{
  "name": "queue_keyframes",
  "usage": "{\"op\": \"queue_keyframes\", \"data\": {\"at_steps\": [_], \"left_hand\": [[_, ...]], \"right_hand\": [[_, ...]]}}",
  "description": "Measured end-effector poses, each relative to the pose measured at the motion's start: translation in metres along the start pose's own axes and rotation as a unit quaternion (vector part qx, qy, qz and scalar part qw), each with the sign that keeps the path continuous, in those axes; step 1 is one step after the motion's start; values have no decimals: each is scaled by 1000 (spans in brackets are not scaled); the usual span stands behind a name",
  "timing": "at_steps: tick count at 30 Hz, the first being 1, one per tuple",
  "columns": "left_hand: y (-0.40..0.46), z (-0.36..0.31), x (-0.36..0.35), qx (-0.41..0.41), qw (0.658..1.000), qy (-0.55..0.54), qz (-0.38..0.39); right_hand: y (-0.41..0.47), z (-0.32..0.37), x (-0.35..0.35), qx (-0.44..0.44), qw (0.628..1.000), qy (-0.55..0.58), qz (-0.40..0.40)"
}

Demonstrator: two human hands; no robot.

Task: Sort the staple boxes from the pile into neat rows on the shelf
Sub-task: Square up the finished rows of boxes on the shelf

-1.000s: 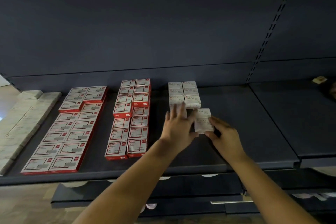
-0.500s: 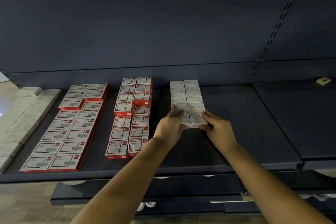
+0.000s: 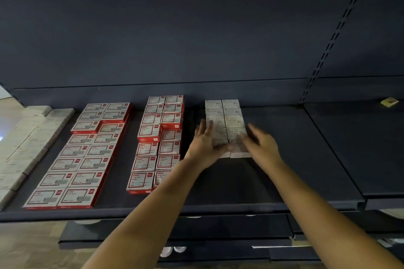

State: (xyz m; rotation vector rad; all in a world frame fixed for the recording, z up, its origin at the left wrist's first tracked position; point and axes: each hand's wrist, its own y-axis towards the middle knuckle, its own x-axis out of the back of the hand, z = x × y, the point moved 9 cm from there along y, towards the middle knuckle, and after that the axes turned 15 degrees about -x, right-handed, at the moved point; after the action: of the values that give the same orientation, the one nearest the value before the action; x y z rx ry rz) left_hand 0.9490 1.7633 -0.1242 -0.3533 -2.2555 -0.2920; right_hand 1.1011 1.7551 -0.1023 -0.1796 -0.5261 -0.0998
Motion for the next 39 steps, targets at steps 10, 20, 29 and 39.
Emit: {"op": "queue_keyframes", "data": {"at_steps": [10,20,29,39], "left_hand": [[14,13,3,53,969,-229,-74],[63,35,26,128,950,-262,-112],[65,33,23,111,965,-228,-63],[-25,-26,-8,-188,965,171,60]], "right_hand": [[32,-2,-13,-123,992,11,24],[79,21,-20,-143,989,24,40],[85,22,-27,-104,990,-61,72],[-29,-3,-22,262,929,-260,-11]]}}
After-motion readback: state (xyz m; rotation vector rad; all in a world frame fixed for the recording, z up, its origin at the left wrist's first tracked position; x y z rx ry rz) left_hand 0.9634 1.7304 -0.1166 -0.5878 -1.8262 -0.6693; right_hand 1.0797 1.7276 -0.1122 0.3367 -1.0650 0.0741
